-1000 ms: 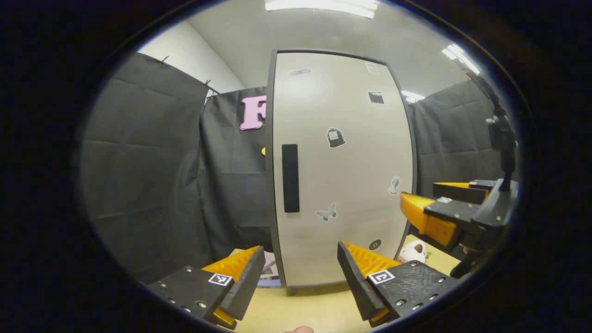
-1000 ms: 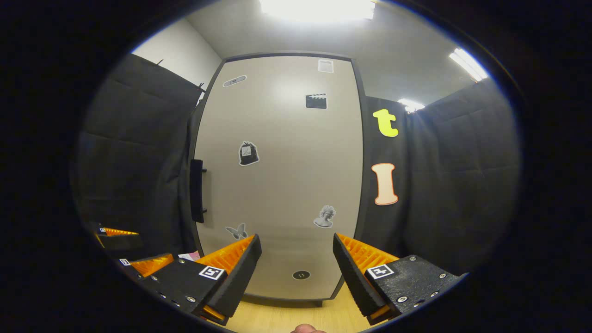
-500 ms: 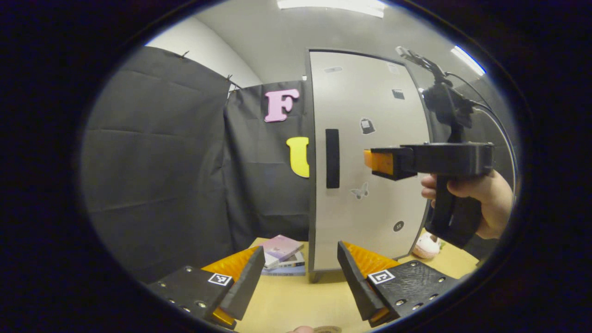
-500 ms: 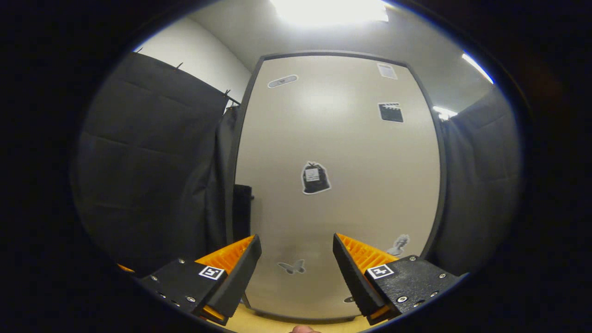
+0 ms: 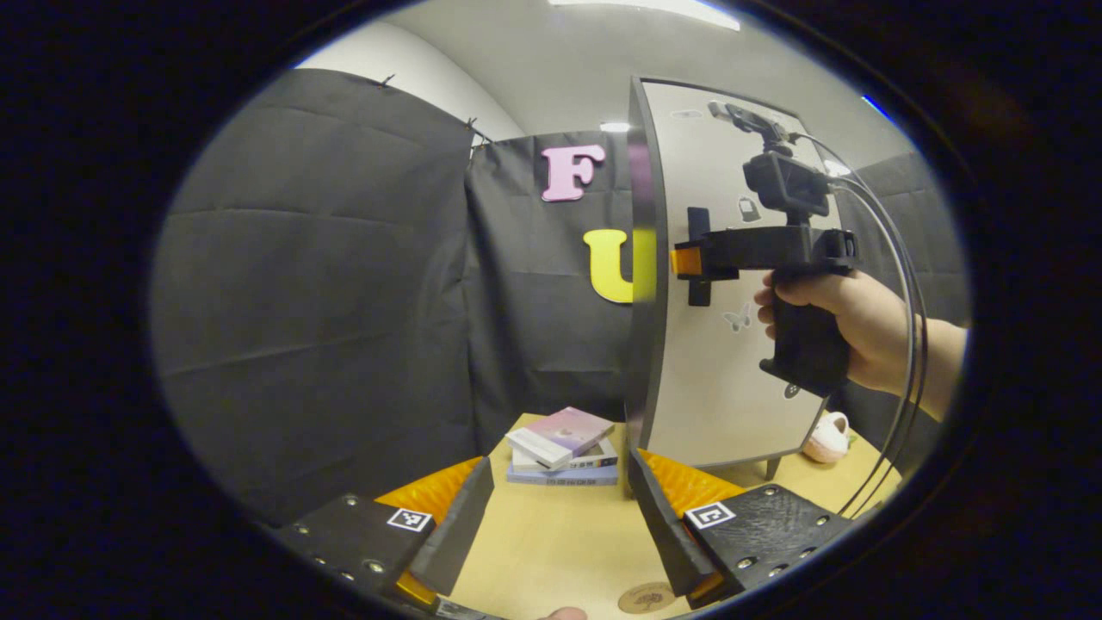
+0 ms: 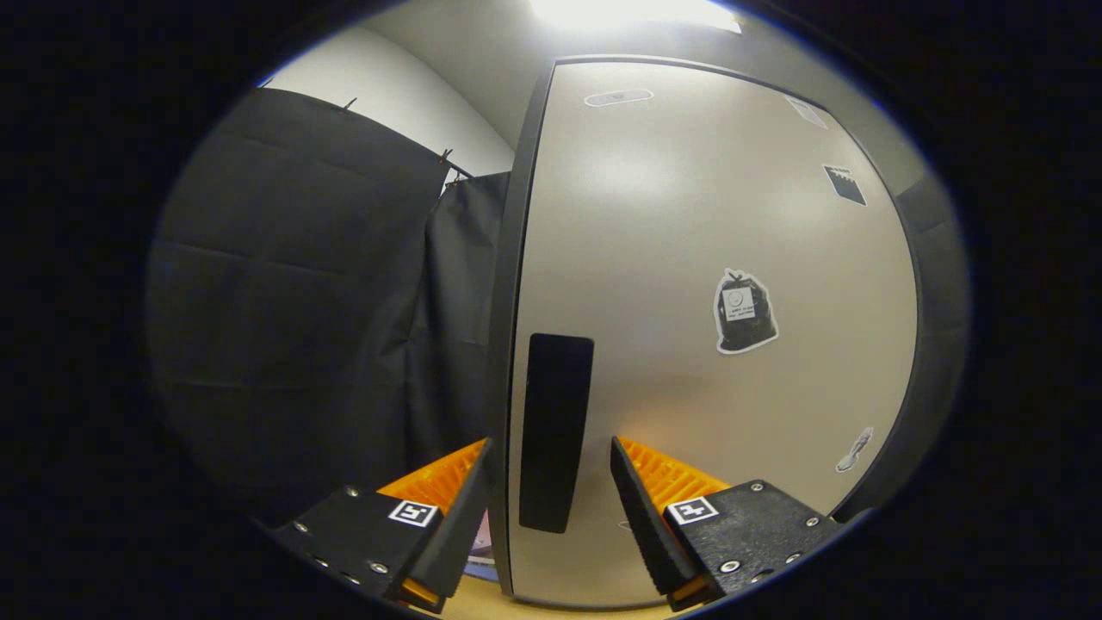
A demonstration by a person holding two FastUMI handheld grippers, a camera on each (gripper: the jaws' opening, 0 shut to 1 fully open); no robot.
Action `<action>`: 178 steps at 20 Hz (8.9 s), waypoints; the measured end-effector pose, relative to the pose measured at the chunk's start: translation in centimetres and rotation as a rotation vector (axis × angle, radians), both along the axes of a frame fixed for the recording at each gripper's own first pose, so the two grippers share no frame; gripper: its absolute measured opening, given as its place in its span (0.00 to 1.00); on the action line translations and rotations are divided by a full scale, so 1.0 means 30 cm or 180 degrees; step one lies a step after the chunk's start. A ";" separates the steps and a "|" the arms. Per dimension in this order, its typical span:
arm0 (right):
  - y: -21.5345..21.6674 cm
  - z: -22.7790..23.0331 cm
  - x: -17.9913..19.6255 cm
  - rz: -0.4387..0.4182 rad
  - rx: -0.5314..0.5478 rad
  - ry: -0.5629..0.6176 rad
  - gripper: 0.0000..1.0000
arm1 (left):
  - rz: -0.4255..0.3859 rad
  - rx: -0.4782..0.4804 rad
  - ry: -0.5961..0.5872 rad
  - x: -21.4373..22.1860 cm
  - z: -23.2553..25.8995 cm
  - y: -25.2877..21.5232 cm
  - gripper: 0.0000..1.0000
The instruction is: Open the cabinet door with the right hand, grasp the bottle in the cabinet with the left hand and place it on the coaster, then close the cabinet door with the right hand.
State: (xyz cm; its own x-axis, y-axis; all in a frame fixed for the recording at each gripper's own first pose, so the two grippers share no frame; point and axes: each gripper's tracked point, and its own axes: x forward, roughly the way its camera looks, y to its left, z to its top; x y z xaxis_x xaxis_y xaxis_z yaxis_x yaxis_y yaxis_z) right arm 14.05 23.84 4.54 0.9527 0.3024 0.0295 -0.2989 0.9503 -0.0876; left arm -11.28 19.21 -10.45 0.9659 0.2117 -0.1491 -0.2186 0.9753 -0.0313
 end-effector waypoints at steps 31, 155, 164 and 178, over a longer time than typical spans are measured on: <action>-0.089 -0.032 -0.125 0.1178 -0.0149 0.0361 0.23 | -0.0332 0.0158 -0.0075 -0.047 0.035 -0.200 0.97; -1.030 -0.710 0.164 -0.1052 -0.0026 0.0997 0.94 | 0.0858 0.1075 -0.0547 -0.147 -0.086 -0.532 0.70; -1.021 -1.003 0.069 -0.1098 -0.0587 0.1389 0.95 | 0.0768 0.0697 -0.0390 -0.161 -0.646 -0.519 0.71; -0.864 -1.038 0.041 -0.0842 -0.0777 0.1463 0.96 | 0.0732 0.0369 -0.0477 -0.177 -0.836 -0.537 0.71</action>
